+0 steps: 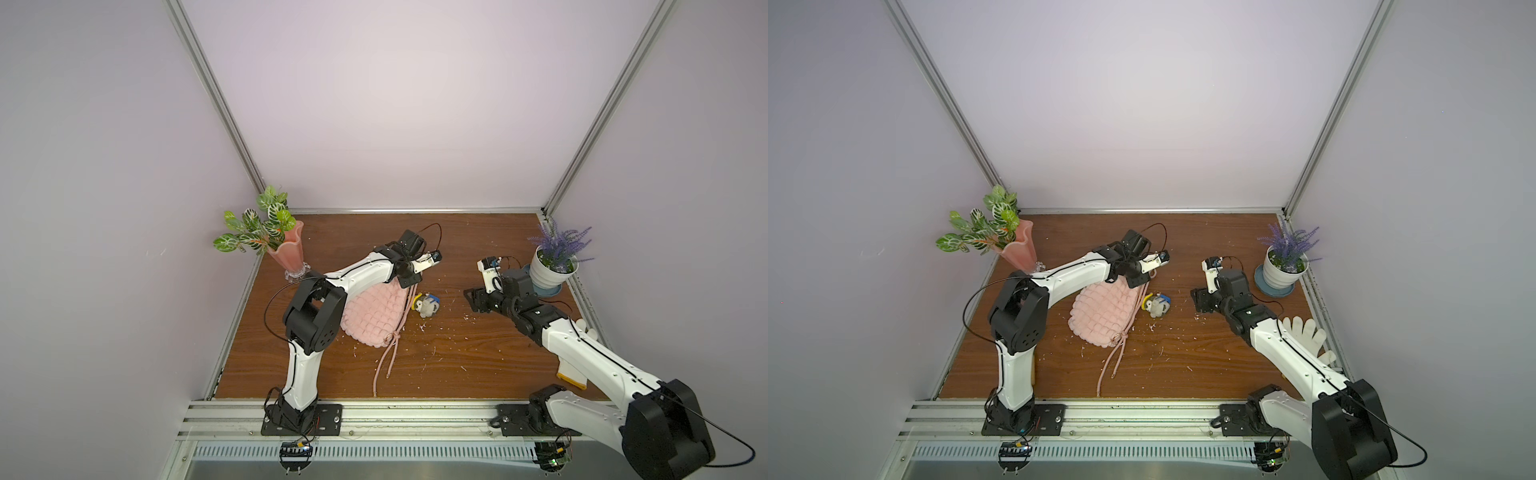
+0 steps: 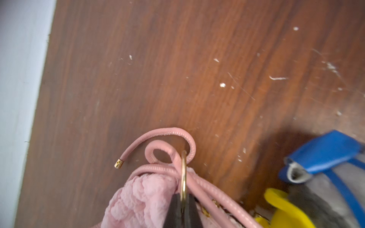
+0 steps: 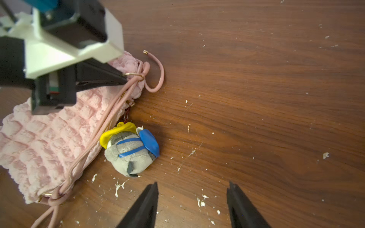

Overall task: Remove the decoration from the bag
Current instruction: Place the bag at the center of the board, then reset both arms

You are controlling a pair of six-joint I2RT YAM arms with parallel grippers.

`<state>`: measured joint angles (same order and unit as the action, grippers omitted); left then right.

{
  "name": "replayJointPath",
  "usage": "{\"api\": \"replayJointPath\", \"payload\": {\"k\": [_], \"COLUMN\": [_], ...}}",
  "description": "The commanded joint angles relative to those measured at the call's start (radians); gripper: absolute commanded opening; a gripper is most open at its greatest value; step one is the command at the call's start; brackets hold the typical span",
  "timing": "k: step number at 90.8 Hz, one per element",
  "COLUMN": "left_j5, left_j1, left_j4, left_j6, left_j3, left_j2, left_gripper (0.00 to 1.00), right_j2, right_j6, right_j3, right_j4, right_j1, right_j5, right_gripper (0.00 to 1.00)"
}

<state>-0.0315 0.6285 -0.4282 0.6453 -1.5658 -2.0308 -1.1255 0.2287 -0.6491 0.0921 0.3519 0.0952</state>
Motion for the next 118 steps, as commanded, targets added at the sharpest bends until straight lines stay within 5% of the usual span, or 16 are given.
{"api": "replayJointPath", "payload": {"k": [1, 28, 36, 60, 91, 118], "left_j5": [-0.087, -0.096, -0.051, -0.016, -0.006, -0.19], "left_j1": [-0.018, -0.04, -0.052, -0.129, -0.505, -0.546], "left_j4": [0.039, 0.037, 0.038, 0.069, 0.674, 1.128], "left_j6": [0.026, -0.022, -0.073, -0.343, -0.783, -0.75], "left_j3": [-0.074, -0.056, -0.029, 0.164, 0.851, 1.103], "left_j2": [-0.031, -0.031, 0.031, 0.327, 0.738, 0.668], "left_gripper": [0.0, 0.25, 0.43, 0.64, 0.82, 0.93], "right_j2": [0.004, -0.006, -0.005, 0.009, 0.033, -0.105], "right_j6": [0.005, 0.02, 0.028, 0.041, -0.127, -0.237], "right_j3": [-0.001, -0.014, -0.019, 0.037, 0.275, 0.398], "right_j4": [-0.041, -0.068, -0.086, -0.267, -0.711, -1.074], "right_j1": [-0.007, -0.012, -0.021, -0.08, -0.116, -0.154], "right_j5": [-0.011, -0.007, -0.008, -0.051, -0.337, -0.386], "right_gripper": [0.6, 0.68, 0.71, 0.92, 0.99, 0.99]}}
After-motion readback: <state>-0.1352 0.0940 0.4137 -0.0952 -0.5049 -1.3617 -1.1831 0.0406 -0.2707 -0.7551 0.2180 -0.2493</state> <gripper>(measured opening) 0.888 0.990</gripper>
